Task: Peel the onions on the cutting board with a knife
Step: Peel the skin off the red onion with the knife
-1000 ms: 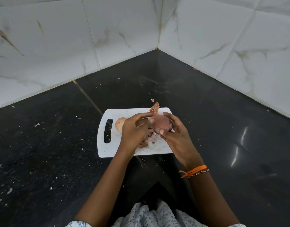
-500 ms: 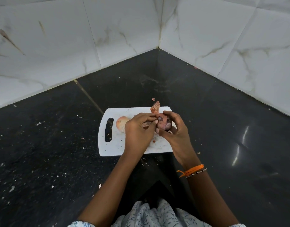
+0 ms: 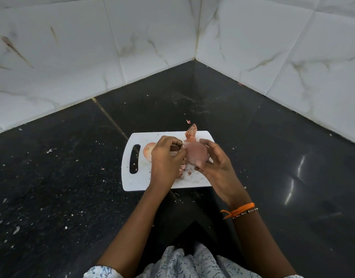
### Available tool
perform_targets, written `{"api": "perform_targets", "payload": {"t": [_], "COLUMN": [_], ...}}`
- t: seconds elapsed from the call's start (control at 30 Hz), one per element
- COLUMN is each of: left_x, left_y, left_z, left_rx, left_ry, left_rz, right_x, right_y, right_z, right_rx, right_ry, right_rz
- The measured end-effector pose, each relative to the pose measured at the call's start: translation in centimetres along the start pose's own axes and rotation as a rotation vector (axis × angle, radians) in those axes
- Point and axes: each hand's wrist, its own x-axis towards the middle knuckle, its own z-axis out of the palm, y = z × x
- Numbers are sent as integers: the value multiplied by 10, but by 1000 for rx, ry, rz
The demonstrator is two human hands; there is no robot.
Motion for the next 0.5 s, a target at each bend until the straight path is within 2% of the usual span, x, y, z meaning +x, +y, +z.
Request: {"api": "perform_targets", "payload": {"t": [0.13,0.23,0.37,0.5], "left_x": [0,0,-1,-2], "left_y": [-8,-13,0,9], "left_z": [-1,-5,-10,-11], "left_rx": [-85,-180,-267,-237], "left_ry": [-3,-21,-93,-216], "left_rz": [-182,-240,-158,-10], "right_x": [0,2,4,4], "right_y": [-1,-3,2,8], "right_z": [-1,-4,-5,-8], "right_rx": [151,195,141,157], "right_ry": [-26,-32,-24,-20], "right_rz": [20,33,62,87]}}
